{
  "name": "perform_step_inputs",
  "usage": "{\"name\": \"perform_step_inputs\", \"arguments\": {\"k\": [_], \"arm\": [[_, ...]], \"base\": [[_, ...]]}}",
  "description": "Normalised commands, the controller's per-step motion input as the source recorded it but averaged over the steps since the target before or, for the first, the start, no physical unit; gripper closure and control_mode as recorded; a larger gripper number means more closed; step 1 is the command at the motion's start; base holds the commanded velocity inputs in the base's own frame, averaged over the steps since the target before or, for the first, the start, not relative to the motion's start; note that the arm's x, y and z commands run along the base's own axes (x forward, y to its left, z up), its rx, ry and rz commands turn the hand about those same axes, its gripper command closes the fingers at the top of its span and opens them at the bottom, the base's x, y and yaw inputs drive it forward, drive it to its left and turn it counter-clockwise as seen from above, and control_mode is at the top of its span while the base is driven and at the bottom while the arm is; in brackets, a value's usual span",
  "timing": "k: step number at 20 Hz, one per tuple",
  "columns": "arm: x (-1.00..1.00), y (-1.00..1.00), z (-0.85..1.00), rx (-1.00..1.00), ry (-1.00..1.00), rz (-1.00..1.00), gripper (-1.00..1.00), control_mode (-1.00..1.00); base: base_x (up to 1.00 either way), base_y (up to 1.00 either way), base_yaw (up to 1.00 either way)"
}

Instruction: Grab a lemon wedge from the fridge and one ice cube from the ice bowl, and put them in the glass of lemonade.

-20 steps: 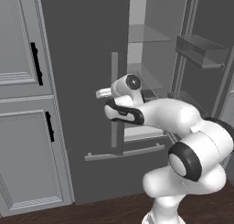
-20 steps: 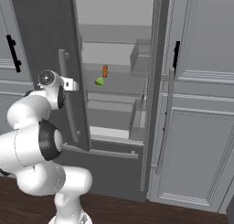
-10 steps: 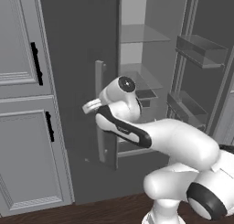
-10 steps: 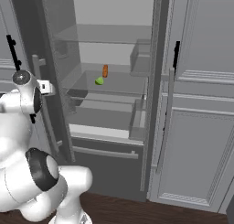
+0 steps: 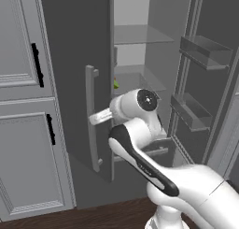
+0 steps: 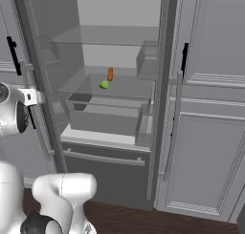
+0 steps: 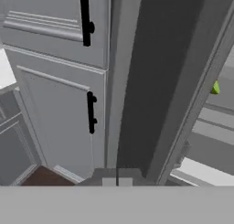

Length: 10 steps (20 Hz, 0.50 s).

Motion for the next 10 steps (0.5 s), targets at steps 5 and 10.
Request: {"name": "perform_step_inputs", "arguments": {"k": [5,10], "arm": [[-0.26,-0.77,0.85,0.12,0.06,-0.07,1.0,-1.0],[0.01,-0.92,0.68,0.05,0.21,-0.05,1.0,-1.0]], "base": [[0.0,0.0,0.0],[0.0,0.0,0.0]]}}
